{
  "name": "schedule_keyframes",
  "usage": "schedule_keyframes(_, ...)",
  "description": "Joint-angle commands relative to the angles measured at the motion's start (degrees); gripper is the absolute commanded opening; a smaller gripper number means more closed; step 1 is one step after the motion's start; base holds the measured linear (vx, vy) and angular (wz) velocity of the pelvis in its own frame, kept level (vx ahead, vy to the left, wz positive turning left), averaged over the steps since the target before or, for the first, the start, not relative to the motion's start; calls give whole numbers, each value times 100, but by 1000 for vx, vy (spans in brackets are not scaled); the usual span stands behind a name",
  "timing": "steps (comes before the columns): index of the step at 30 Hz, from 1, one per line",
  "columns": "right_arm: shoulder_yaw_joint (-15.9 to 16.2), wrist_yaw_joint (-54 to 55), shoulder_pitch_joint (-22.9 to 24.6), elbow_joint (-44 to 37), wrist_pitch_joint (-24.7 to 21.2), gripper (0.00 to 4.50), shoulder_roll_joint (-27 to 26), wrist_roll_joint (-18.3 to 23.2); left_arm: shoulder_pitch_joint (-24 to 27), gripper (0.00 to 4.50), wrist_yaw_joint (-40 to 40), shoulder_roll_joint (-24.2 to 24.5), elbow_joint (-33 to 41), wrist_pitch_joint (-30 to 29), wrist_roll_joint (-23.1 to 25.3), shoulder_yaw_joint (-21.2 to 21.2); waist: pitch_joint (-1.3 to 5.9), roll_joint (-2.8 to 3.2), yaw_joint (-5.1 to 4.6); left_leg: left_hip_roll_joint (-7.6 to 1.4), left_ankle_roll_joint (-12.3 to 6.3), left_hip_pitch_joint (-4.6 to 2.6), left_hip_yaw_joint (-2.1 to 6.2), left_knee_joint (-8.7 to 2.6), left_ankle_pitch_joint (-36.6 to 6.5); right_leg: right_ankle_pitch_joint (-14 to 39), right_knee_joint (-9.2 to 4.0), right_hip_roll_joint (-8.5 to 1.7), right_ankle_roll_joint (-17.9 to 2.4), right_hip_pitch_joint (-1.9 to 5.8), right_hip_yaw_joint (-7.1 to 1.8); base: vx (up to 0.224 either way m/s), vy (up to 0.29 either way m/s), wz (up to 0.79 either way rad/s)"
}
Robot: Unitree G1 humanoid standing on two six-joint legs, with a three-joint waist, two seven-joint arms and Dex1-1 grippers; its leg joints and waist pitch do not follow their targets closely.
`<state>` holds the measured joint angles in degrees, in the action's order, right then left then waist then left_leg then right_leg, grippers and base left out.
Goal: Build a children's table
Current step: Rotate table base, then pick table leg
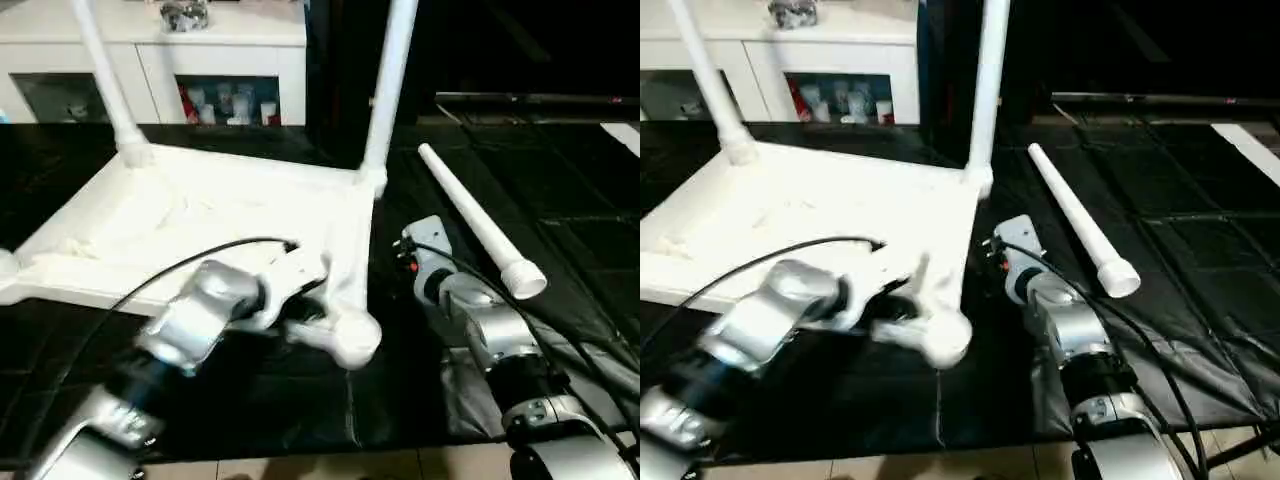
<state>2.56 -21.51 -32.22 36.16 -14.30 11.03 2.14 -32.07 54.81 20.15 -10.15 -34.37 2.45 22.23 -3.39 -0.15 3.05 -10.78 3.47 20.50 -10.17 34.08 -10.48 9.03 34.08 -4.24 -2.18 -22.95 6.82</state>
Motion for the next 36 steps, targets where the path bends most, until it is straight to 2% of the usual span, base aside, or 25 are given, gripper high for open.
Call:
schedule_keyframes(1, -303, 186, -540, -12, -75, 450, 287, 50, -131, 11, 116, 166, 341, -133, -222, -335, 420, 53, 26, -235, -77, -40, 108, -363, -1184, 1800, -438, -454, -915, 340, -354, 0, 0, 0)
schedule_keyframes(3, -403, 285, -832, 301, -61, 450, 465, 7, -120, 11, 199, 352, 433, -149, -296, -504, 413, 69, 17, -219, -69, -46, 99, -349, -1211, 1773, -428, -434, -936, 327, -350, 0, 0, 0)
schedule_keyframes(5, -408, 409, -1213, 870, -61, 450, 679, -120, -45, 37, 455, 695, 622, -150, -390, -594, 395, 83, 9, -197, -62, -59, 90, -341, -1305, 1937, -446, -424, -901, 314, -343, 0, 0, 0)
schedule_keyframes(6, -407, 409, -1214, 872, -61, 450, 680, -121, -44, 46, 456, 696, 622, -150, -390, -594, 398, 88, 5, -198, -36, -64, 99, -336, -1321, 1953, -422, -428, -922, 302, -338, 0, 0, 0)
schedule_keyframes(7, -361, 440, -1405, 1189, -73, 450, 792, -216, 5, 46, 586, 870, 742, -194, -453, -634, 392, 71, 7, -185, -41, -54, 83, -332, -1312, 1947, -440, -422, -906, 311, -340, 0, 0, 0)
schedule_keyframes(8, -320, 313, -1731, 1783, -152, 450, 958, -262, 147, 49, 860, 1178, 1066, -338, -623, -724, 417, 66, 20, -201, -16, -68, 105, -332, -1295, 1889, -393, -447, -983, 316, -340, 0, 0, 0)
schedule_keyframes(9, -321, 310, -1737, 1794, -153, 450, 961, -261, 151, 66, 866, 1184, 1074, -342, -627, -726, 407, 88, -1, -193, -47, -16, 101, -338, -1248, 1759, -389, -430, -1088, 332, -338, 0, 0, 0)
schedule_keyframes(10, -305, 264, -1952, 2218, -151, 450, 1089, -293, 292, 66, 1072, 1422, 1401, -472, -788, -824, 419, 81, 28, -226, -20, -69, 106, -319, -1274, 1666, -353, -467, -1160, 302, -356, 0, 0, 0)
schedule_keyframes(11, -292, 279, -2037, 2391, -133, 450, 1146, -333, 352, 86, 1141, 1520, 1543, -525, -858, -865, 406, 86, 21, -209, -45, -28, 87, -323, -1244, 1613, -357, -435, -1190, 315, -349, 0, 0, 0)
schedule_keyframes(12, -302, 288, -2104, 2536, -135, 450, 1193, -350, 411, 86, 1201, 1605, 1675, -587, -933, -915, 405, 57, 33, -214, -53, -32, 82, -329, -1228, 1571, -361, -430, -1197, 316, -351, 0, 0, 0)
schedule_keyframes(15, -381, 511, -2335, 3069, -254, 450, 1331, -410, 608, 98, 1320, 1852, 2040, -795, -1156, -1101, 429, 72, 70, -231, -75, 3, 86, -316, -1013, 1222, -275, -435, -1328, 330, -357, 0, 0, 0)
schedule_keyframes(17, -371, 650, -2406, 3266, -323, 450, 1374, -500, 668, 122, 1328, 1932, 2131, -854, -1186, -1139, 403, 72, 88, -226, -60, 12, 75, -311, -1081, 1309, -294, -425, -1318, 313, -349, 0, 0, 0)
schedule_keyframes(20, -414, 769, -2485, 3656, -271, 450, 1423, -549, 800, 131, 1319, 2112, 2321, -995, -1227, -1176, 373, 101, 117, -218, 32, -2, 88, -311, -1431, 1859, -337, -443, -1143, 300, -339, 0, 0, 0)
schedule_keyframes(21, -420, 810, -2509, 3749, -267, 450, 1434, -547, 835, 158, 1315, 2158, 2385, -1035, -1262, -1188, 370, 105, 117, -220, 50, -6, 90, -313, -1480, 1924, -349, -442, -1122, 295, -339, 0, 0, 0)
schedule_keyframes(22, -419, 886, -2518, 3819, -256, 450, 1455, -563, 870, 158, 1310, 2197, 2451, -1086, -1286, -1194, 365, 100, 127, -220, 77, -16, 93, -315, -1561, 2015, -364, -446, -1092, 285, -336, 0, 0, 0)
schedule_keyframes(25, -460, 974, -2527, 3915, -275, 450, 1491, -546, 919, 184, 1306, 2265, 2571, -1180, -1337, -1206, 366, 93, 156, -218, 95, -16, 97, -317, -1620, 2102, -362, -442, -1040, 281, -329, 0, 0, 0)
schedule_keyframes(26, -598, 978, -2501, 4017, -399, 450, 1530, -450, 984, 197, 1305, 2377, 2712, -1291, -1394, -1231, 367, 76, 175, -218, 93, -13, 100, -317, -1621, 2128, -360, -444, -1022, 285, -325, 0, 0, 0)
schedule_keyframes(29, -675, 920, -2473, 4082, -495, 450, 1550, -419, 1041, 211, 1291, 2458, 2802, -1353, -1439, -1261, 348, 86, 204, -206, 82, -25, 91, -306, -1701, 2314, -381, -431, -958, 252, -321, 0, 0, 0)
schedule_keyframes(31, -680, 818, -2453, 4113, -568, 420, 1559, -423, 1067, 237, 1282, 2492, 2836, -1378, -1463, -1270, 350, 80, 229, -205, 88, -27, 92, -305, -1713, 2382, -388, -436, -923, 251, -318, 0, 0, 0)
schedule_keyframes(34, -693, 659, -2425, 4165, -767, 410, 1584, -425, 1098, 252, 1250, 2534, 2876, -1407, -1480, -1258, 343, 74, 234, -209, 92, -19, 104, -309, -1770, 2483, -387, -432, -890, 244, -309, 0, 0, 0)
schedule_keyframes(36, -672, 550, -2425, 4197, -941, 387, 1618, -444, 1096, 278, 1226, 2537, 2899, -1444, -1515, -1245, 343, 82, 239, -204, 104, -22, 109, -301, -1816, 2571, -390, -430, -870, 238, -302, 0, 0, 0)
